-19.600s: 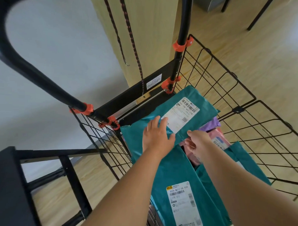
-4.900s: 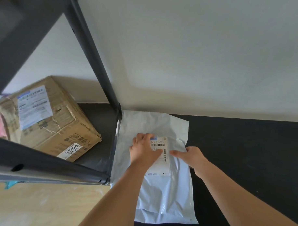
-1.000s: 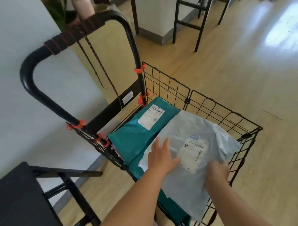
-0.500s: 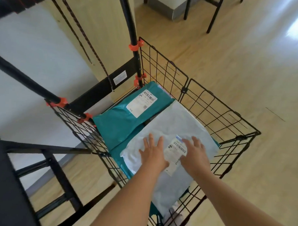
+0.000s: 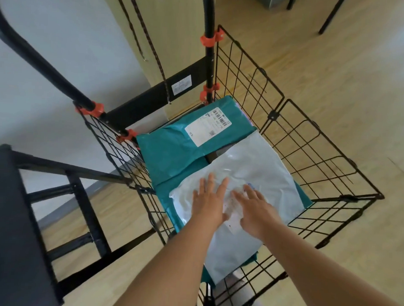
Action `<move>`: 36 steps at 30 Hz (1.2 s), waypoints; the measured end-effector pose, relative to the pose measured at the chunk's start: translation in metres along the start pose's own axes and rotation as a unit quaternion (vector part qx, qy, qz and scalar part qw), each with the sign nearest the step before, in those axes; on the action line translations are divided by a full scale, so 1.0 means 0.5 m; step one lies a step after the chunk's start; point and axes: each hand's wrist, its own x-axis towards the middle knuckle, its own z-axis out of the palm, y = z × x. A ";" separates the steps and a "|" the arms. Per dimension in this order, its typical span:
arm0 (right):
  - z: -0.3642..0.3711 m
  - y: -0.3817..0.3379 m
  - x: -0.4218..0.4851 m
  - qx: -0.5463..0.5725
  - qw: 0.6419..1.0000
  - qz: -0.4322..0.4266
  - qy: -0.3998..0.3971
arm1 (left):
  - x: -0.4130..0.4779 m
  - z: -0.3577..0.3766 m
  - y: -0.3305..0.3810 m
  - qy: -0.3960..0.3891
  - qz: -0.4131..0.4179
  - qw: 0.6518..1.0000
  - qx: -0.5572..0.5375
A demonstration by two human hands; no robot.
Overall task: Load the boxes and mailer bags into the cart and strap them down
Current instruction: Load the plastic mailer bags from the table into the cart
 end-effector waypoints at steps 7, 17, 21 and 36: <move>-0.005 -0.001 -0.001 -0.016 1.000 -0.013 0.016 | -0.027 -0.023 0.012 0.002 -0.012 1.000 0.009; -0.062 -0.075 -0.033 -0.080 0.991 -0.066 0.080 | -0.132 -0.083 -0.016 0.087 -0.084 0.992 0.040; -0.082 -0.127 -0.052 -0.109 0.985 -0.082 0.102 | -0.171 -0.112 -0.044 0.125 -0.105 0.986 0.046; -0.106 -0.403 -0.167 -0.120 0.969 -0.130 0.174 | -0.390 -0.167 -0.268 0.222 -0.169 0.960 -0.022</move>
